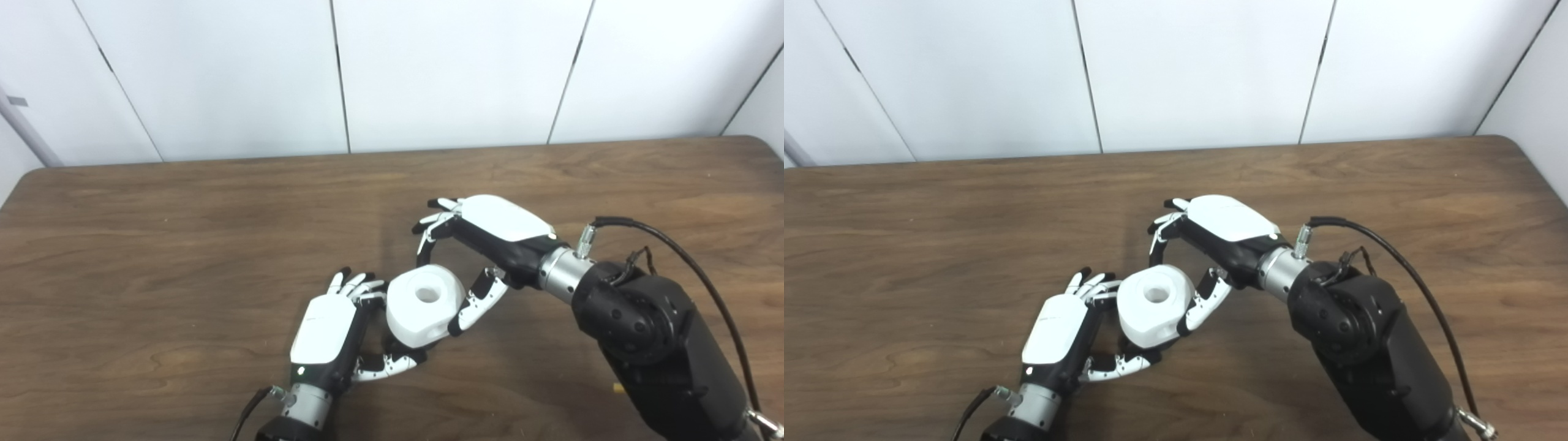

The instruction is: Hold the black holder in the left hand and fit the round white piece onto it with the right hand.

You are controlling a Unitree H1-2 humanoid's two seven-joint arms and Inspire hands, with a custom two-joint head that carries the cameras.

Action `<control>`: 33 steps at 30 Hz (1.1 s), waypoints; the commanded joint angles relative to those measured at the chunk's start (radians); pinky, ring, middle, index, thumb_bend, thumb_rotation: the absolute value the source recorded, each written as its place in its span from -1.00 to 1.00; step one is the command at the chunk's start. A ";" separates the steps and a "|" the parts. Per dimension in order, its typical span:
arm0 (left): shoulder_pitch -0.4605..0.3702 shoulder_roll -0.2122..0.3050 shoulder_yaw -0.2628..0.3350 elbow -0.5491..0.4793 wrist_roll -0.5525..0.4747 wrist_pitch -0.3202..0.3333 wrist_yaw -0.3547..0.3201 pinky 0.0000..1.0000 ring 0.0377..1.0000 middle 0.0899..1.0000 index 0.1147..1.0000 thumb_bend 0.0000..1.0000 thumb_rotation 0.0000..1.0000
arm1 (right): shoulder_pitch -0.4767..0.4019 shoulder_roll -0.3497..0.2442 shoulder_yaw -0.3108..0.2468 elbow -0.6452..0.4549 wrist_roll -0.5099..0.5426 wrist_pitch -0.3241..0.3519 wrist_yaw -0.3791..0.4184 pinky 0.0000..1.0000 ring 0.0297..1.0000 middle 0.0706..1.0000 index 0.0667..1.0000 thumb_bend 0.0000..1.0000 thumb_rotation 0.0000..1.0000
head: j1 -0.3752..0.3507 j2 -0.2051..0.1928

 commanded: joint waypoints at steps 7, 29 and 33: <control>-0.005 -0.006 -0.019 0.024 0.024 -0.004 0.003 1.00 0.78 0.56 -0.16 0.05 -0.90 | -0.026 0.005 -0.012 0.001 -0.003 -0.036 -0.047 1.00 0.97 0.66 -0.11 0.05 -0.73 | -0.002 -0.002; -0.006 -0.006 -0.018 0.021 0.020 0.000 0.002 1.00 0.78 0.55 -0.16 0.05 -0.90 | -0.031 -0.015 -0.008 0.013 -0.030 -0.067 -0.035 1.00 0.96 0.71 0.22 0.99 -0.42 | -0.009 -0.001; -0.007 -0.005 -0.019 0.023 0.023 -0.001 0.005 1.00 0.77 0.55 -0.16 0.05 -0.90 | -0.031 -0.016 -0.010 0.012 -0.036 -0.065 -0.035 1.00 0.99 0.75 0.31 1.00 -0.40 | -0.010 -0.001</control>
